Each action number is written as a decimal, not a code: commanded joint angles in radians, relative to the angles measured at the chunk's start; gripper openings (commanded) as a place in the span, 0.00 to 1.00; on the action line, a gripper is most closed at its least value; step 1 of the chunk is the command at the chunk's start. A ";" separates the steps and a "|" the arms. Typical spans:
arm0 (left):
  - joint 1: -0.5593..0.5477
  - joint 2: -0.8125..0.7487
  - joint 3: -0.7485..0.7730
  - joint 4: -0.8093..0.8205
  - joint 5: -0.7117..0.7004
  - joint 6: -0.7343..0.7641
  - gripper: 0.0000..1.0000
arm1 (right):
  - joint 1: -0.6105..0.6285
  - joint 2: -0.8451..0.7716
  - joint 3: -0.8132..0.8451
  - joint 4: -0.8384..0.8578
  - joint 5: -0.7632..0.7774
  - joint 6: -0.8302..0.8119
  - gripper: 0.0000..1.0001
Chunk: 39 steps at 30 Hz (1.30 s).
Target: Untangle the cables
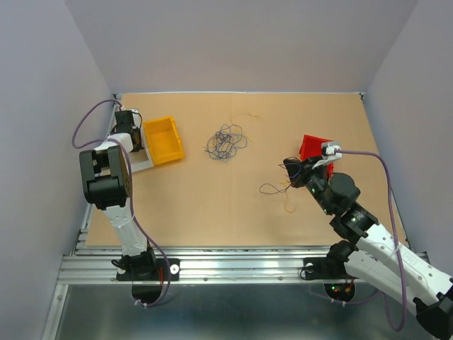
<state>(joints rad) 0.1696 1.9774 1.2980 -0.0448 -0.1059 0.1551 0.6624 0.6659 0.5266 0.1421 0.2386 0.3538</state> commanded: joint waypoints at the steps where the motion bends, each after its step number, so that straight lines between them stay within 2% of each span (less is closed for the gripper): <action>1: -0.001 -0.201 -0.064 0.037 0.003 0.001 0.06 | 0.006 0.018 0.012 0.050 0.010 -0.016 0.01; 6: -0.013 -0.279 -0.115 0.074 -0.017 -0.002 0.12 | 0.005 0.086 0.032 0.066 -0.004 -0.016 0.01; 9: -0.018 -0.307 -0.134 0.098 -0.040 -0.002 0.22 | 0.005 0.127 0.039 0.082 -0.013 -0.010 0.01; 13: -0.024 -0.353 -0.170 0.132 -0.041 -0.002 0.29 | 0.005 0.172 0.052 0.109 -0.022 -0.010 0.01; 15: -0.030 -0.396 -0.192 0.149 -0.028 0.000 0.39 | 0.005 0.204 0.055 0.134 -0.036 -0.012 0.01; 16: -0.031 -0.414 -0.216 0.170 -0.023 0.003 0.41 | 0.006 0.218 0.056 0.143 -0.045 -0.012 0.00; 17: -0.036 -0.449 -0.230 0.183 -0.020 0.006 0.51 | 0.006 0.230 0.058 0.154 -0.053 -0.016 0.01; 20: -0.047 -0.506 -0.276 0.232 -0.028 0.012 0.71 | 0.005 0.282 0.070 0.191 -0.093 -0.019 0.01; 21: -0.047 -0.508 -0.278 0.244 -0.029 0.014 0.75 | 0.005 0.306 0.084 0.194 -0.110 -0.021 0.01; 28: -0.044 -0.348 -0.117 0.172 -0.057 0.015 0.74 | 0.006 0.350 0.101 0.209 -0.145 -0.013 0.00; 35: -0.015 -0.181 0.001 0.106 -0.048 0.009 0.63 | 0.006 0.325 0.087 0.211 -0.127 -0.015 0.01; 39: 0.011 -0.150 0.015 0.086 -0.032 -0.002 0.58 | 0.005 0.311 0.079 0.211 -0.117 -0.015 0.01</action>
<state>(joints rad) 0.1555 1.8309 1.2648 0.0681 -0.1394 0.1596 0.6624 1.0077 0.5510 0.2859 0.1158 0.3508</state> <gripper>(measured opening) 0.587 0.025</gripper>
